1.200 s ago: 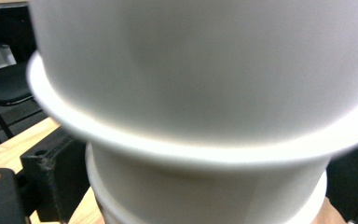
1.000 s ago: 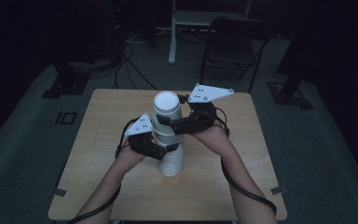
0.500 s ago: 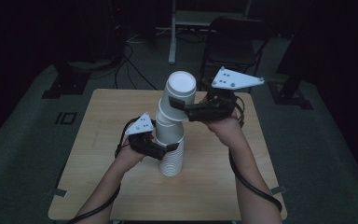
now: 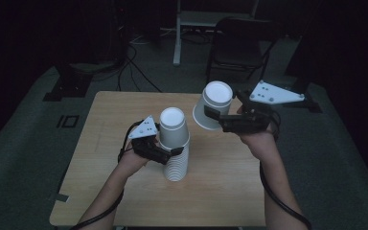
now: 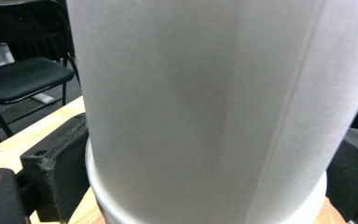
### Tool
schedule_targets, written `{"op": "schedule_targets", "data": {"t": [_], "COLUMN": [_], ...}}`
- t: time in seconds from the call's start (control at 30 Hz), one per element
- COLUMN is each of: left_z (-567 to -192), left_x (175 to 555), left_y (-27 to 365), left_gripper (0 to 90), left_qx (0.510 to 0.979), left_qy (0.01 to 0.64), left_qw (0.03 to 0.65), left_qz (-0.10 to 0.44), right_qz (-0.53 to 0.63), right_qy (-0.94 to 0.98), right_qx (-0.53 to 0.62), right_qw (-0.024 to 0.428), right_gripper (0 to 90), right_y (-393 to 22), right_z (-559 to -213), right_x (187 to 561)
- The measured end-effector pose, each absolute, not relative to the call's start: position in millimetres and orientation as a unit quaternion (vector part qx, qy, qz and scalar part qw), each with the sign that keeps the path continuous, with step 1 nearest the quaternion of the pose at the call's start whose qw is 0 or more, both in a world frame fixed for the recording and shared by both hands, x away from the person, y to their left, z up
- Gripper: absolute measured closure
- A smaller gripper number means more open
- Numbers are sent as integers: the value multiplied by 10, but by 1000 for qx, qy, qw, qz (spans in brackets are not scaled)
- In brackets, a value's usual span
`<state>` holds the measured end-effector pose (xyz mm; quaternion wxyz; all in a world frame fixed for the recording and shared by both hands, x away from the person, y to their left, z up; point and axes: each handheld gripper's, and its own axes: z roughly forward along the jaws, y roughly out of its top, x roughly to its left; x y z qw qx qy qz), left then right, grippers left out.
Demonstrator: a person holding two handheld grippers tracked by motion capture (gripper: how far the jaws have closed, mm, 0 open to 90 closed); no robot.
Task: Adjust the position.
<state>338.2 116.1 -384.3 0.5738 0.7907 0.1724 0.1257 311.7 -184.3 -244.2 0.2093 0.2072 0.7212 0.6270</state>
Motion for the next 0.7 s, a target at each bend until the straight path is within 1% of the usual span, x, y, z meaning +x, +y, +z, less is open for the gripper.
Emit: {"op": "schedule_targets", "data": {"t": [0.03, 0.1, 0.13, 0.2, 0.23, 0.33, 0.53, 0.57, 0.7], "left_z": [-3840, -3837, -3836, -3834, -3835, -3828, -3815, -3814, -3795], "left_x": [3385, 3387, 3387, 3387, 3387, 3387, 3395, 3391, 3389], "left_y": [1159, 1160, 1160, 1163, 1161, 1161, 1156, 1155, 1158], "left_gripper": [50, 50, 50, 50, 50, 50, 46, 45, 34], "left_qx": [791, 792, 793, 793, 793, 795, 798, 798, 801], "left_qy": [173, 172, 172, 172, 172, 171, 171, 171, 175], "left_qw": [573, 572, 572, 571, 571, 569, 565, 565, 561], "left_qz": [125, 124, 124, 124, 124, 124, 122, 122, 117], "right_qz": [625, 626, 624, 625, 623, 620, 609, 611, 607], "right_qy": [718, 720, 715, 713, 710, 708, 711, 711, 707], "right_qx": [214, 217, 228, 234, 242, 255, 278, 282, 297], "right_qw": [219, 208, 220, 214, 221, 222, 215, 207, 208], "right_gripper": [210, 210, 210, 210, 210, 210, 210, 210, 210], "right_y": [-1875, -1939, -1980, -2059, -2092, -2178, -2294, -2321, -2394], "right_z": [-2480, -2550, -2603, -2692, -2740, -2887, -3163, -3213, -3353], "right_x": [3104, 3096, 3082, 3078, 3074, 3073, 3088, 3087, 3073]}}
